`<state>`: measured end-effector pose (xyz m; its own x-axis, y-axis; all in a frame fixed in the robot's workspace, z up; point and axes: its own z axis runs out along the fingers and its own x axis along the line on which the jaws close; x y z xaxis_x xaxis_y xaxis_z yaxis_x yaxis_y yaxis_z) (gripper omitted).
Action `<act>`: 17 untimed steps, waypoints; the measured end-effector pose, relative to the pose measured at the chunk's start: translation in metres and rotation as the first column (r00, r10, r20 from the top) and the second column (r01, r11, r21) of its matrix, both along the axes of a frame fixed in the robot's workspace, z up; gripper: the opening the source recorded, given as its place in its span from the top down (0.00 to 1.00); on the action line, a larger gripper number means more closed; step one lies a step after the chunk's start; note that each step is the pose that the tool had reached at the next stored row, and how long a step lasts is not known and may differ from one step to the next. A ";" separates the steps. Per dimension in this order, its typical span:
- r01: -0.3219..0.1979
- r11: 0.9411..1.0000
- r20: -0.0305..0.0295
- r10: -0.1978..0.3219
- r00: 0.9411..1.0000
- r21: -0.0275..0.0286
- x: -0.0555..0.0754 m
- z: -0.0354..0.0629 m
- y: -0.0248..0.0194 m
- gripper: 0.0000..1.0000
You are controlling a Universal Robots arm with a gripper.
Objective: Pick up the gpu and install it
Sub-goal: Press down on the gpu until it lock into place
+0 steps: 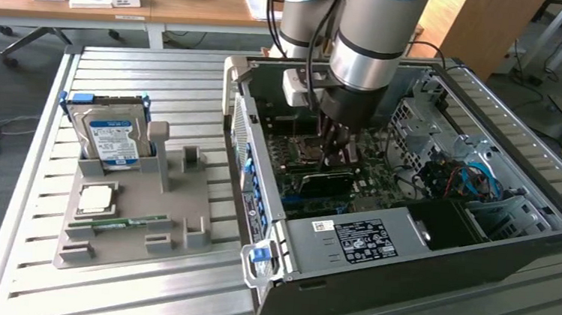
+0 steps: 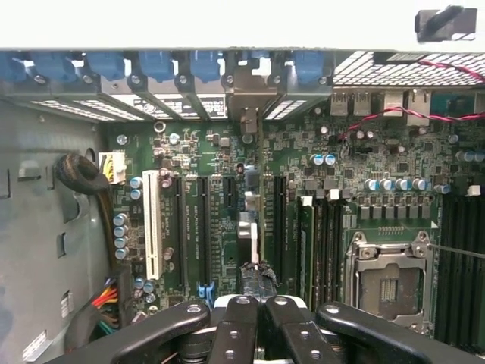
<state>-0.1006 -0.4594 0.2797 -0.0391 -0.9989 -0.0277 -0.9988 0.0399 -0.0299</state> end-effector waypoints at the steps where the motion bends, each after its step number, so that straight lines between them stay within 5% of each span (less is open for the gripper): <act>1: 0.000 1.000 0.000 0.000 1.000 0.000 -0.001 -0.0001 0.0007 0.89; 17: 0.002 1.000 0.000 -0.002 1.000 0.000 -0.004 -0.0040 0.0047 0.89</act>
